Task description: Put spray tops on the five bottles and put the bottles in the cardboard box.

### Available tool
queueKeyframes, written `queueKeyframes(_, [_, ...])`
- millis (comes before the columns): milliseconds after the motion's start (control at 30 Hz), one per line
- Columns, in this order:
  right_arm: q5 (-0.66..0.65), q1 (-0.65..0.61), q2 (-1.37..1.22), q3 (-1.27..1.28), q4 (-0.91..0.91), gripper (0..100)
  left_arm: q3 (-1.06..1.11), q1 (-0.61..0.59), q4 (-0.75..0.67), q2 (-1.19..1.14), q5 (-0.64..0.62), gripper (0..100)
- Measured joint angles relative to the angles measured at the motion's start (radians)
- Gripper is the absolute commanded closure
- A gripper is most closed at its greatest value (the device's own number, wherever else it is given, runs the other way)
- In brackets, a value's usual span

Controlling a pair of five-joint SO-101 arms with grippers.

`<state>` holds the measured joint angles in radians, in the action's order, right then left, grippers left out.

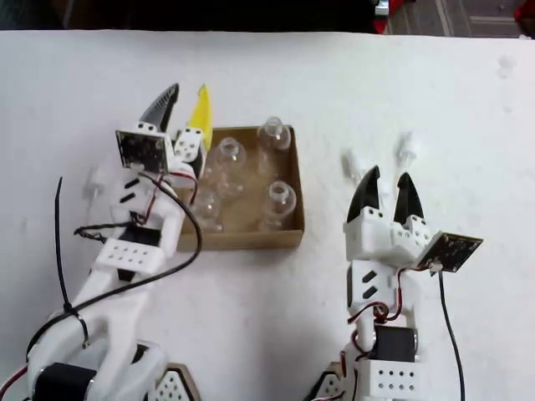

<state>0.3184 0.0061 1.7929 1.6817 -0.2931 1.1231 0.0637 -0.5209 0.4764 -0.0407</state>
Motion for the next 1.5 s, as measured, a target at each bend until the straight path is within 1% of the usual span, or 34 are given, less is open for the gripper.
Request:
queueKeyframes(133, [0.0,0.0,0.0,0.0,0.0,81.9,-0.038,-0.003,0.104,0.002,-0.031,86])
queueKeyframes(233, [0.0,0.0,0.0,0.0,0.0,81.9,-0.068,-0.015,0.186,0.058,-0.069,86])
queueKeyframes(300, [0.0,0.0,0.0,0.0,0.0,81.9,-0.087,-0.017,0.273,0.138,-0.075,86])
queueKeyframes(400, [0.0,0.0,0.0,0.0,0.0,81.9,-0.133,-0.012,0.454,0.264,-0.075,86])
queueKeyframes(500, [0.0,0.0,0.0,0.0,0.0,81.9,-0.173,0.02,0.634,0.316,0.02,86])
queueKeyframes(567, [0.0,0.0,0.0,0.0,0.0,81.9,-0.175,0.046,0.686,0.302,0.104,86])
queueKeyframes(633, [0.0,0.0,0.0,0.0,0.0,81.9,-0.186,0.057,0.692,0.252,0.164,86])
queueKeyframes(733, [0.0,0.0,0.0,0.0,0.0,81.9,-0.226,0.055,0.661,0.135,0.178,86])
queueKeyframes(933, [0.0,0.0,0.0,0.0,0.0,81.9,-0.334,0.032,0.647,-0.075,0.1,86])
queueKeyframes(1167, [0.0,0.0,0.0,0.0,0.0,81.9,-0.345,0.031,0.647,-0.091,0.083,87])
queueKeyframes(1300, [0.0,0.0,0.0,0.0,0.0,81.9,-0.347,0.029,0.647,-0.097,0.083,98])
queueKeyframes(1333, [0.0,0.0,0.0,0.0,0.0,81.9,-0.347,0.029,0.647,-0.097,0.083,98])
queueKeyframes(1433, [0.0,0.0,0.0,0.0,0.0,81.9,-0.347,0.031,0.664,-0.097,0.083,96])
queueKeyframes(1500, [0.0,0.0,0.0,0.0,0.0,81.9,-0.348,0.031,0.666,-0.097,0.083,96])
